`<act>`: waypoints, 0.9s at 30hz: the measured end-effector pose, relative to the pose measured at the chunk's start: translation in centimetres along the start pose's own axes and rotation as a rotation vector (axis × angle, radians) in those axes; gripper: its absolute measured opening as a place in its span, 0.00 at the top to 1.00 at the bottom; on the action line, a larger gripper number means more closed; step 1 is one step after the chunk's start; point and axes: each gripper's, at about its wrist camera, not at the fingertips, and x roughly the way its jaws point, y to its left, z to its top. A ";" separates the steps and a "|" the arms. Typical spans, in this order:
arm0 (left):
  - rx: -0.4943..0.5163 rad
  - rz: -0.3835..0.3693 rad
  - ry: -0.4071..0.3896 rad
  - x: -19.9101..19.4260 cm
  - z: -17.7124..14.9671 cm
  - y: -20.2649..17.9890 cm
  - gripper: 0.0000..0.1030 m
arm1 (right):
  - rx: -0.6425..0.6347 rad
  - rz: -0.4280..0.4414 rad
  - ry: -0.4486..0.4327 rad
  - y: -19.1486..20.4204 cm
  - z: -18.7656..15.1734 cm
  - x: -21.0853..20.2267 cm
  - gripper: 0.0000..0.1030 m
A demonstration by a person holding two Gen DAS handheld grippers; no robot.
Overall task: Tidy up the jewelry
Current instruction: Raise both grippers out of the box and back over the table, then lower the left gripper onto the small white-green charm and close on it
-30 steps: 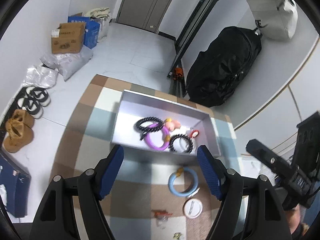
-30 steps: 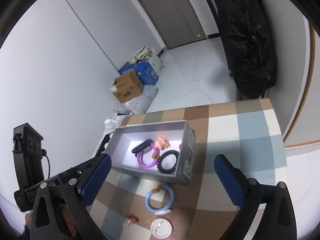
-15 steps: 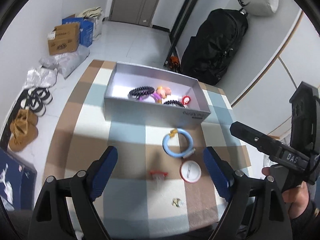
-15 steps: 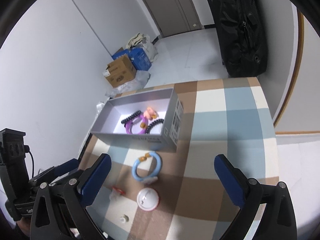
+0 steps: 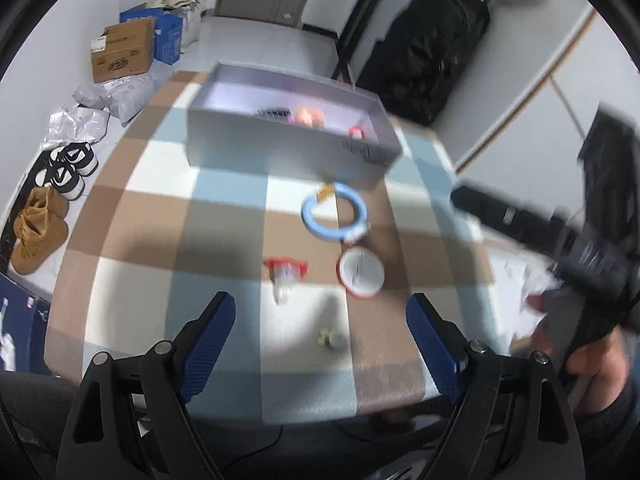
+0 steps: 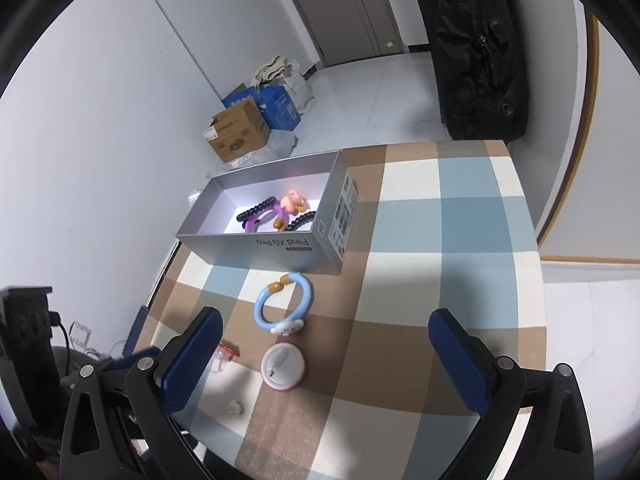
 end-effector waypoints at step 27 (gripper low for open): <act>0.171 0.162 0.097 2.6 -2.2 -2.5 0.88 | 0.034 -0.006 -0.001 -1.2 -0.3 -1.0 0.00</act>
